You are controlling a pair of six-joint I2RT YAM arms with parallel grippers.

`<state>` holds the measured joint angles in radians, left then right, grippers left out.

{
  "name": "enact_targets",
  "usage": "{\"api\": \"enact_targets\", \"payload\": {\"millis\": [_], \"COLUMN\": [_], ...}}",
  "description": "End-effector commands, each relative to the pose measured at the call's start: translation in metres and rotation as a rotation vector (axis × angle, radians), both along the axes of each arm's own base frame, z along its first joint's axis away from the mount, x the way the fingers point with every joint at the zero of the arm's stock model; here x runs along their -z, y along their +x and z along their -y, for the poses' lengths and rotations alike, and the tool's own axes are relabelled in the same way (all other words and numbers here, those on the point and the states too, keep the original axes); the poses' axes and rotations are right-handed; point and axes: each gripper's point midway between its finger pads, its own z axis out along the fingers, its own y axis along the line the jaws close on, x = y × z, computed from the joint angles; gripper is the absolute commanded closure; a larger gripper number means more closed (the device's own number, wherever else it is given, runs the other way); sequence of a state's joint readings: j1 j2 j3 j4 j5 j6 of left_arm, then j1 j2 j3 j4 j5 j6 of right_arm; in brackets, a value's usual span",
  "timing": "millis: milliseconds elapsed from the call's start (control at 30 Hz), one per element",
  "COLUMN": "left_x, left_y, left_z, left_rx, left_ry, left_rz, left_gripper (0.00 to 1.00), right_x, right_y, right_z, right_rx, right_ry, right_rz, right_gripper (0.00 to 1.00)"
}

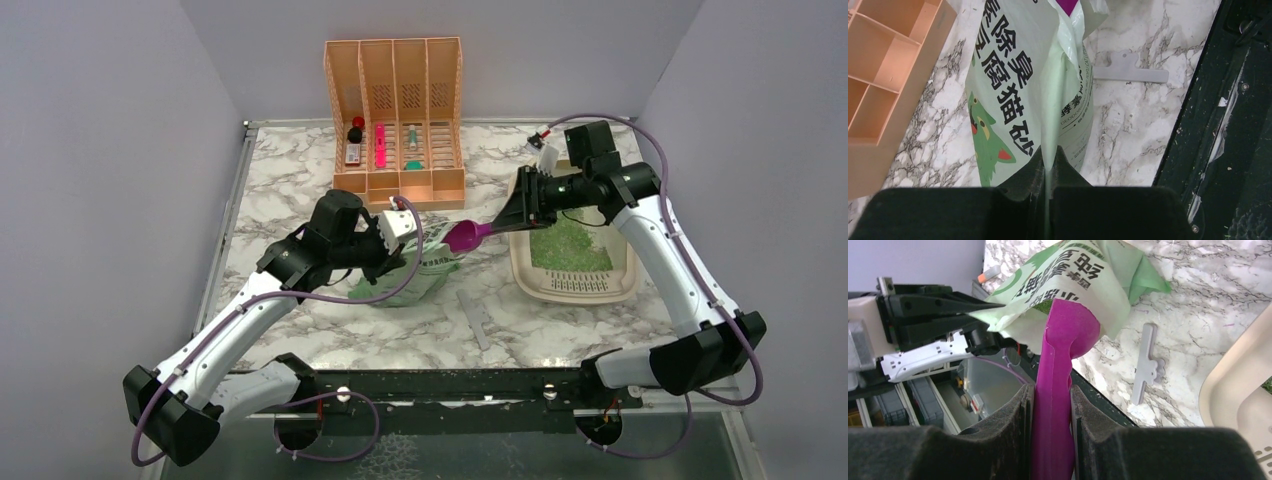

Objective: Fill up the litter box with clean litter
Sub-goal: 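Scoop the cat litter from the cat litter bag.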

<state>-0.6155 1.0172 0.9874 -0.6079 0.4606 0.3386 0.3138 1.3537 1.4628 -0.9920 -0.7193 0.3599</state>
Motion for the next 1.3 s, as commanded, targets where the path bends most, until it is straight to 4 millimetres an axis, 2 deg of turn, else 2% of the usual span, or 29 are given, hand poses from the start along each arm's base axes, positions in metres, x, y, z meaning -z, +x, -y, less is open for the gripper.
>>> {"api": "enact_targets", "payload": {"millis": [0,233,367,533,700,867,1133,1267], "left_x": [-0.045,-0.046,-0.045,-0.043,-0.043,-0.04,-0.041,-0.04], "left_y": [-0.013,-0.026,-0.028,-0.026,-0.019,-0.011,-0.004,-0.002], "left_z": [0.021,0.027,0.027,0.027,0.024,0.021,0.018,0.015], "left_rx": [0.133,0.209,0.219,0.21,0.176,0.138,0.097,0.073], "left_ry": [-0.143,-0.165,-0.163,-0.154,-0.135,-0.11,-0.096,-0.088], "left_rz": [0.076,0.032,0.023,0.02,0.04,0.058,0.066,0.072], "left_gripper": [1.0,1.0,1.0,1.0,1.0,1.0,1.0,1.0], "right_x": [-0.007,-0.037,-0.04,-0.037,-0.025,0.003,0.037,0.056], "right_y": [0.028,0.047,0.054,0.049,0.03,0.014,0.018,0.026], "right_z": [0.001,-0.002,0.002,-0.003,-0.01,-0.018,-0.067,-0.081], "right_rx": [0.082,0.144,0.175,0.143,0.06,0.009,-0.038,-0.029], "right_ry": [-0.042,0.012,-0.005,0.011,0.033,-0.048,-0.16,-0.251], "right_rz": [0.065,0.181,0.201,0.177,0.133,0.073,0.053,0.048], "right_gripper": [0.99,0.99,0.99,0.99,0.99,0.99,0.99,0.99]}}
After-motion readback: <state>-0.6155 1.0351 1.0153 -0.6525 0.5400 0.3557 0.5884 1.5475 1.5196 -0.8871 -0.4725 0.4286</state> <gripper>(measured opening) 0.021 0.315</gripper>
